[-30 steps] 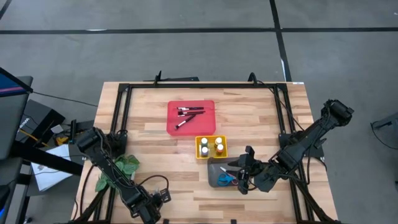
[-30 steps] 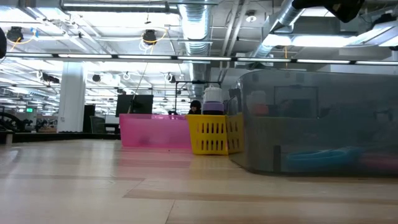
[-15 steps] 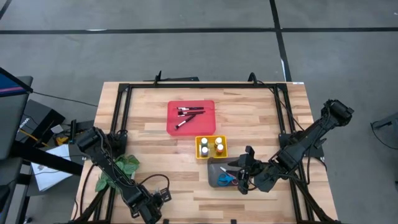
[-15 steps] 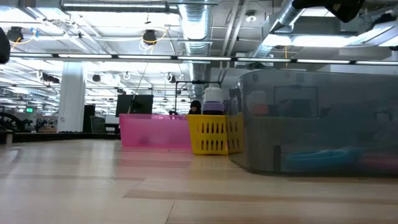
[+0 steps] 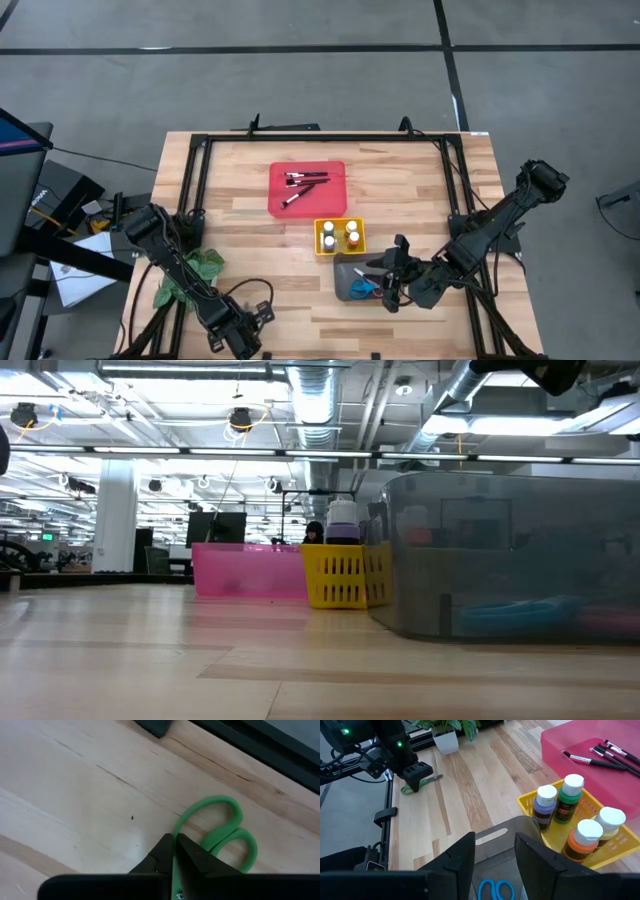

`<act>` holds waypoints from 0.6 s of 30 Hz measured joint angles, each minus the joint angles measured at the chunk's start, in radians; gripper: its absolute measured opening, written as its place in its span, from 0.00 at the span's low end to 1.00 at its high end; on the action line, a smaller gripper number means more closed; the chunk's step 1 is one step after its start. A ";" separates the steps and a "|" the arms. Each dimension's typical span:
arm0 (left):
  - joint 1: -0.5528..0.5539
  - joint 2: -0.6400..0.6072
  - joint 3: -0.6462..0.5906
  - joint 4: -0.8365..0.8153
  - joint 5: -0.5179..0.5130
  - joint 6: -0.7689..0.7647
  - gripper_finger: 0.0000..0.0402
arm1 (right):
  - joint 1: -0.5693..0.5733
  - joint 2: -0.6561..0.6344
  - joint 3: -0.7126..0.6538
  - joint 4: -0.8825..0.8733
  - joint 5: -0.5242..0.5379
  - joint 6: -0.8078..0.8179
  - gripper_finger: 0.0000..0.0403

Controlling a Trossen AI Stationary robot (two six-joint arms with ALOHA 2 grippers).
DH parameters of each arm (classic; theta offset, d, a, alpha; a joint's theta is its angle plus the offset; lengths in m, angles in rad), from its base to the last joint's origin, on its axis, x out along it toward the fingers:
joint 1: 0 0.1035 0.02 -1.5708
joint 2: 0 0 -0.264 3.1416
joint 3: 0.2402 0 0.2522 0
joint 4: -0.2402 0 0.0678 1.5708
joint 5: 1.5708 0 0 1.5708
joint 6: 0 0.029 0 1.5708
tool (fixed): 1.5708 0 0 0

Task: Pick & Place Paint Supplies
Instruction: Put the green scissors into the black bin

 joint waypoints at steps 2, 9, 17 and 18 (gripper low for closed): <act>0.005 0.000 -0.002 0.001 0.001 -0.026 0.01 | 0.000 0.000 0.000 0.000 0.000 0.001 0.33; 0.006 -0.002 -0.013 0.013 0.003 -0.042 0.01 | 0.000 0.000 0.000 0.000 0.000 0.007 0.33; 0.026 0.000 -0.014 0.018 0.008 -0.153 0.00 | 0.000 0.000 0.000 0.000 0.000 0.006 0.33; 0.030 0.000 -0.014 0.019 0.009 -0.175 0.00 | 0.000 0.000 0.000 0.000 0.000 0.006 0.33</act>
